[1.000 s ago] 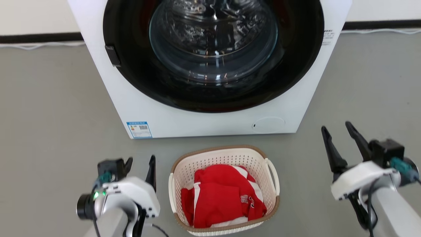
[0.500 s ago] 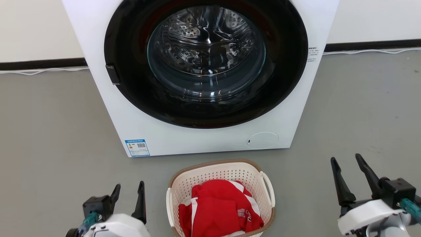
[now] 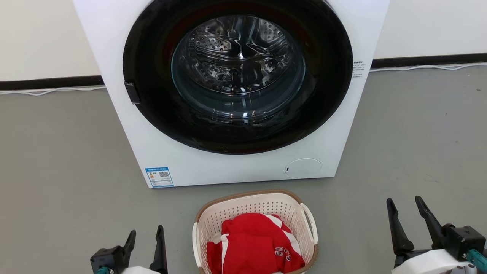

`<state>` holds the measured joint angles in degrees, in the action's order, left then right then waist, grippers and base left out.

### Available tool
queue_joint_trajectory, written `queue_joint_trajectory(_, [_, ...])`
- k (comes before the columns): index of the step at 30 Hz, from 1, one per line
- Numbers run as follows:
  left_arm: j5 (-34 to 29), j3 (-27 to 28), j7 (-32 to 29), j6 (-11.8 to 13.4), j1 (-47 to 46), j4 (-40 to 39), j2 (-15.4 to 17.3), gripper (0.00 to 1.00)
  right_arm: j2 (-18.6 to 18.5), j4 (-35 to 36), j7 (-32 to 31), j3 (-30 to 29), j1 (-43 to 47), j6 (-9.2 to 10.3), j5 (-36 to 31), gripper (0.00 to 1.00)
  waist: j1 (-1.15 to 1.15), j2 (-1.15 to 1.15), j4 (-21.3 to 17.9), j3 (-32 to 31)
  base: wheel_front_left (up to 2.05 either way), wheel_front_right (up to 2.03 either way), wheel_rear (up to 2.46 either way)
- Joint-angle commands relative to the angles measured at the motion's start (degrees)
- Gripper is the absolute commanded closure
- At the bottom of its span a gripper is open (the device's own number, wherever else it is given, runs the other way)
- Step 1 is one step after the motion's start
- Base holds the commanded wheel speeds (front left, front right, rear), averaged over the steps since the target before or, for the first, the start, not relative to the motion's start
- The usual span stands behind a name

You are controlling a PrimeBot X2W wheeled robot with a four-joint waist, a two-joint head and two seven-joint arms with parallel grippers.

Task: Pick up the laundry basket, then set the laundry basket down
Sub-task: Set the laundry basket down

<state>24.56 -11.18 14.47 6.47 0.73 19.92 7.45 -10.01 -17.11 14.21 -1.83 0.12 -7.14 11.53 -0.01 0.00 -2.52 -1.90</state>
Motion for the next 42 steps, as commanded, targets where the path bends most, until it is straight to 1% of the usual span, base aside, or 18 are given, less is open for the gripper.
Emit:
queue_joint_trajectory(1, [-0.5,2.3,0.5,-0.5,-1.1,-1.7,0.3,0.00,-0.6,1.7,0.8,0.9,-0.5,-0.35,-0.6,0.00,0.01,0.00,0.0,0.0,0.00,0.00,0.00])
queue_joint_trajectory(16, [-2.5,4.3,0.5,-1.4,-0.8,-1.0,-1.2,0.00,-0.4,1.3,0.8,1.1,-0.2,-0.35,-0.8,0.00,0.01,0.00,0.7,-0.1,0.00,0.00,0.00])
queue_joint_trajectory(27, [-2.8,4.8,0.4,-1.0,-0.9,-0.3,-1.6,0.00,-0.4,1.3,0.8,1.7,-0.4,-0.35,-0.5,0.00,0.01,0.00,0.4,0.6,0.00,0.00,0.00])
queue_joint_trajectory(33, [-2.6,4.2,-1.5,-0.4,-2.5,1.6,-1.7,0.00,-0.6,1.7,0.8,2.2,-0.9,-0.35,-0.2,0.00,0.01,0.00,-1.0,2.3,0.00,0.00,0.00])
queue_joint_trajectory(38, [-2.8,3.2,-4.1,0.4,-5.5,4.3,-1.9,0.00,-0.8,2.8,0.8,2.8,-1.6,-0.35,0.2,0.00,0.01,0.00,-2.6,5.1,0.00,0.00,0.00])
queue_joint_trajectory(42, [-1.7,2.8,-6.7,0.0,-9.3,8.6,-2.4,0.00,-1.1,3.8,0.8,3.5,-2.8,-0.35,0.8,0.00,0.01,0.00,-4.2,7.9,0.00,0.00,0.00])
